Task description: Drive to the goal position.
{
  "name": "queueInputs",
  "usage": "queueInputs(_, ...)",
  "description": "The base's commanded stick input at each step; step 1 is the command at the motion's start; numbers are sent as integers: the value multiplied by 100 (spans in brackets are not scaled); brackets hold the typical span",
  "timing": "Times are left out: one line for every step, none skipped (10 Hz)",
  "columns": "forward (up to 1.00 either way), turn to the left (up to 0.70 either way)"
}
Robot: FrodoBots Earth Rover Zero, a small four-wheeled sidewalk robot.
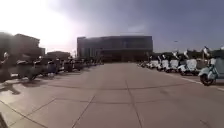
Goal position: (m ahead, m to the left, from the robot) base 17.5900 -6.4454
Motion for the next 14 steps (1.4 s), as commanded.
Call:
queueInputs(100,1)
queueInputs(100,-4)
queueInputs(100,-33)
queueInputs(100,-39)
queueInputs(100,-39)
queueInputs(100,-31)
queueInputs(100,-21)
queueInputs(100,-12)
queueInputs(100,1)
queueInputs(100,1)
queueInputs(100,1)
queueInputs(100,1)
queueInputs(100,1)
queueInputs(100,1)
